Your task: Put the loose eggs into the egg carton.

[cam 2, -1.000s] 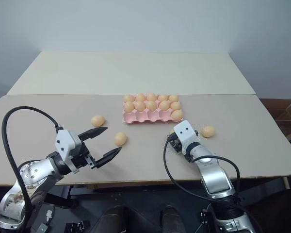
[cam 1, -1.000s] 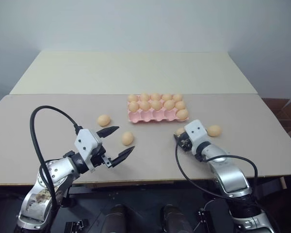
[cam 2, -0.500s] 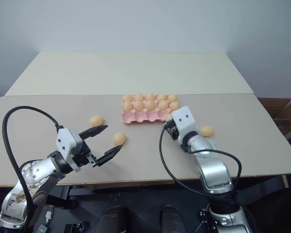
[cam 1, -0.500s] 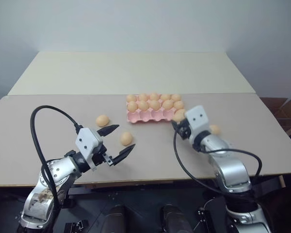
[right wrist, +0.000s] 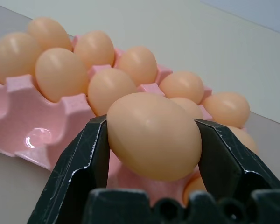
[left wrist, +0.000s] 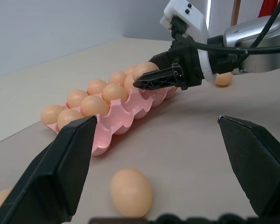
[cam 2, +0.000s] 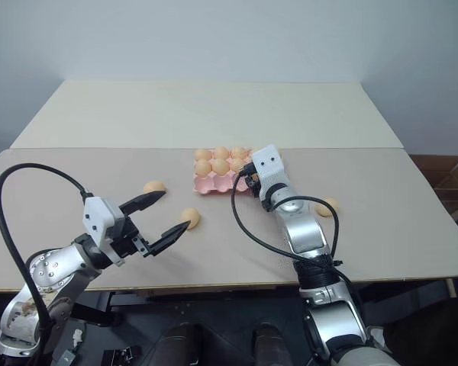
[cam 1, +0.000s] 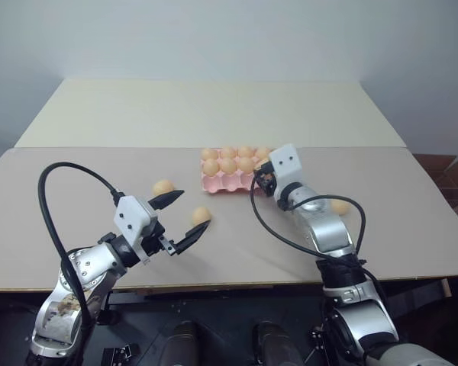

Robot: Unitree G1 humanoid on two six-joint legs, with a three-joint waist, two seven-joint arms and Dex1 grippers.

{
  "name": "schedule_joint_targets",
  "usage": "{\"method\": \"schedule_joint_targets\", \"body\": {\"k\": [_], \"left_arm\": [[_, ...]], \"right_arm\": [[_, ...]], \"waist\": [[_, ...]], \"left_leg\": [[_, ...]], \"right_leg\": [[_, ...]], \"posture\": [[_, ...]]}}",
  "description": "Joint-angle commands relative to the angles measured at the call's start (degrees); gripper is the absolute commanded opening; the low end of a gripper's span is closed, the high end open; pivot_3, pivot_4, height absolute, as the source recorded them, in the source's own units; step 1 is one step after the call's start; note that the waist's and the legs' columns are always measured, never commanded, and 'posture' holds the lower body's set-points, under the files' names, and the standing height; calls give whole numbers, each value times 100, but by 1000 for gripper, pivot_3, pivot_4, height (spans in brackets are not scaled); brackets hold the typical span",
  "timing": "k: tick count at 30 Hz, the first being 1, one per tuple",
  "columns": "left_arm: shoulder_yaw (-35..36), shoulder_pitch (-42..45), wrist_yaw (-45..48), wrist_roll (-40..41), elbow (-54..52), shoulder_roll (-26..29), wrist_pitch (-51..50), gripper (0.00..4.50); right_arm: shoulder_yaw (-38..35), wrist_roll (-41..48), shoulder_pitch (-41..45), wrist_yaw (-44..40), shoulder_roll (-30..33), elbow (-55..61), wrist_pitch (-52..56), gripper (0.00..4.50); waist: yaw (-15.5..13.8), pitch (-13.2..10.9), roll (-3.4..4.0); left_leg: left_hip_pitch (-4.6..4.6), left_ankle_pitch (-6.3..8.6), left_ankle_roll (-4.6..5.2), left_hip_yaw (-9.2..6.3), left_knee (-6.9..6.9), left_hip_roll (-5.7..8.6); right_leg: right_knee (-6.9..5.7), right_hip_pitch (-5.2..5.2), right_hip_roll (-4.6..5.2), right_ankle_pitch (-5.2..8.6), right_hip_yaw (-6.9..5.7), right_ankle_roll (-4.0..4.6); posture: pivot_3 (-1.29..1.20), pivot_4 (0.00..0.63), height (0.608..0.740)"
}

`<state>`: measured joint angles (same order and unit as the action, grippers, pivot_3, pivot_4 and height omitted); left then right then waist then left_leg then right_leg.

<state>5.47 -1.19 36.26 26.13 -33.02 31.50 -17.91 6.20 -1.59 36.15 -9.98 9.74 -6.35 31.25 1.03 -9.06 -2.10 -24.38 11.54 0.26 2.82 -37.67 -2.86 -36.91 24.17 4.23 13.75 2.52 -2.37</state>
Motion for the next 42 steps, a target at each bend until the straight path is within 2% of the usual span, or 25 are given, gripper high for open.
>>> {"method": "schedule_joint_targets", "body": {"k": [1,7,9,11,13,17,22,26,31,36,42], "left_arm": [[100,-18,-92,45,-244,4,-32,4500],[84,-117,-185,17,-271,-14,-6,4500],[26,-128,-197,-26,-245,-29,28,4500],[-10,-123,-218,-40,-236,-49,33,4500],[-31,-118,-232,-53,-239,-67,35,4500],[-60,-143,-258,-62,-281,-96,41,4500],[-89,-124,-301,-60,-330,-129,45,4500],[-161,-16,-315,-29,-377,-154,29,4500],[-251,55,-93,-39,-216,-80,128,4500],[-476,340,176,-147,107,-116,292,4500],[-763,678,460,-389,475,-130,512,4500]], "right_arm": [[-68,-55,152,39,3,95,-187,2582],[-115,104,130,-81,-56,171,-35,2582],[-134,146,145,-87,-98,153,2,3294],[-102,108,148,-91,-106,101,-25,3732],[-54,17,148,-74,-82,61,-81,4439],[-123,24,58,-75,-40,379,-78,4474],[-255,372,-469,-262,-32,1741,162,4474],[-375,692,-1439,-302,-55,3144,391,4474],[-418,781,-2653,-44,-213,4231,397,4474],[-312,441,-3637,417,-319,4743,214,4474],[-336,-109,-3885,962,-384,4764,201,4474]], "waist": [[4,0,0],[20,0,0],[23,0,0],[23,0,0],[23,0,0],[20,0,0],[8,-1,1],[-30,0,1],[-14,0,1],[-9,0,1],[-4,0,1]], "left_leg": [[0,0,0,0,0,0],[1,0,0,0,1,-1],[2,0,0,0,1,-1],[2,0,0,0,1,-1],[1,0,0,0,1,0],[1,0,0,0,1,0],[-1,0,0,0,7,-1],[1,0,0,-3,19,0],[5,0,-1,-2,23,0],[11,0,-1,-1,23,0],[11,-1,-2,-1,23,0]], "right_leg": [[0,0,0,0,0,0],[0,0,0,0,0,0],[0,-1,0,0,0,0],[0,0,0,0,0,0],[0,0,0,0,0,0],[0,0,0,0,0,0],[3,3,1,1,0,-1],[9,1,1,2,-3,-1],[11,1,2,2,-3,-1],[11,-1,1,4,-2,2],[11,0,0,5,-2,4]], "posture": [[0,150,740],[0,150,740],[0,150,740],[0,150,740],[0,150,740],[0,150,740],[0,150,740],[0,150,740],[0,150,740],[0,150,740],[0,150,740]]}}
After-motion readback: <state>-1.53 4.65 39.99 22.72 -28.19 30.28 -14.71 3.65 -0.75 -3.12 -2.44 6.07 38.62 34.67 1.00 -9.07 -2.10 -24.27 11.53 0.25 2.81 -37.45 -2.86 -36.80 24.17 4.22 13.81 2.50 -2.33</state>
